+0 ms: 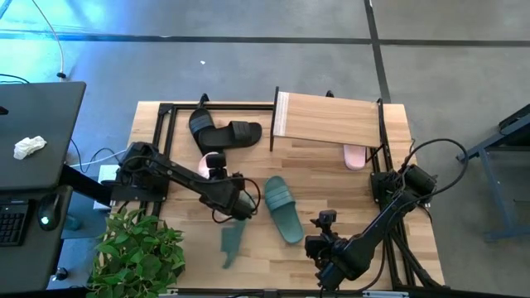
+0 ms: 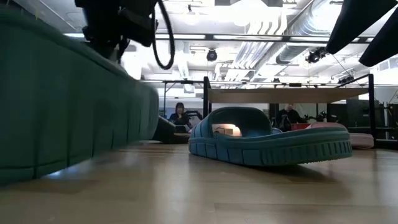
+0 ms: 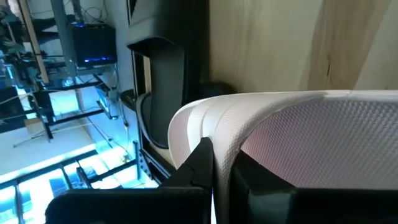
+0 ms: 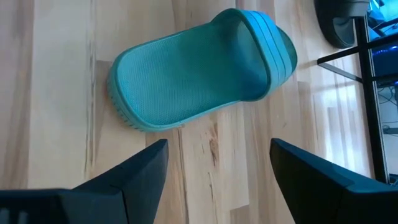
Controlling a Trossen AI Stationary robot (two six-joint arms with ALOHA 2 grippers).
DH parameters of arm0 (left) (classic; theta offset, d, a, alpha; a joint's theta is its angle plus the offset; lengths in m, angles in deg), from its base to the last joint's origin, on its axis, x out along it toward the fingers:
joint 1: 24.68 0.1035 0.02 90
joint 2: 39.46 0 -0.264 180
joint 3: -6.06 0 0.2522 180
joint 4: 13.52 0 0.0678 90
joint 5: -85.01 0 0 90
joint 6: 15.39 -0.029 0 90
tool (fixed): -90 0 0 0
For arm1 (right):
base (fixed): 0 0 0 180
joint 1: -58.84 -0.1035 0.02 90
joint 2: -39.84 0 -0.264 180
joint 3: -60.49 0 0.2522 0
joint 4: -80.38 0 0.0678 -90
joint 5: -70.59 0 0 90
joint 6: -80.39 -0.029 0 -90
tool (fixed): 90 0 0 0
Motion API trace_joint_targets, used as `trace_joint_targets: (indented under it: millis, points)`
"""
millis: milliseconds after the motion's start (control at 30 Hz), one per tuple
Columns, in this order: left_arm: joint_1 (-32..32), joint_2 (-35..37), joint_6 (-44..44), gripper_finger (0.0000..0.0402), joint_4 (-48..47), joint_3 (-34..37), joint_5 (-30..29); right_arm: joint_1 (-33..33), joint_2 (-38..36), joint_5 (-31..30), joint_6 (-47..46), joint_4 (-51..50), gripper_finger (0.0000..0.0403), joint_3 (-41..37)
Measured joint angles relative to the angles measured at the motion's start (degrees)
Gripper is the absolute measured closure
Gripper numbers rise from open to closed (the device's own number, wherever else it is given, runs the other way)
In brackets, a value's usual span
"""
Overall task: Pick and place slides into the shelf
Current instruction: Put the left pink slides under the shelf
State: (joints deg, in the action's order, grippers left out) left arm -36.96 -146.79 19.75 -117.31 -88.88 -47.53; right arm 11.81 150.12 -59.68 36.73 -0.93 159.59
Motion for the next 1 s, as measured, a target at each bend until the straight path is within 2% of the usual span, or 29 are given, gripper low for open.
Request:
trace_joint_targets:
  millis: [300, 567, 800, 1000]
  points:
    - [0.7, 0.0, -1.6, 0.04, 0.0, -4.4, -4.3, 0.0, 0.0, -0.6, 0.8, 0.0, 0.0133, 0.0]
    - [0.6, 0.0, -5.7, 0.0401, 0.7, -10.9, -5.0, -1.4, 0.0, -8.0, 8.3, -0.3, 0.0133, 0.0]
    - [0.6, 0.0, -15.9, 0.0401, 13.9, -13.6, -5.2, -2.2, 0.0, -14.8, 17.9, 3.5, 0.0133, 0.1]
    - [0.7, 0.0, -21.9, 0.0401, 25.1, -13.6, -6.3, -1.6, 0.0, -22.8, 34.7, 17.1, 0.0133, 0.1]
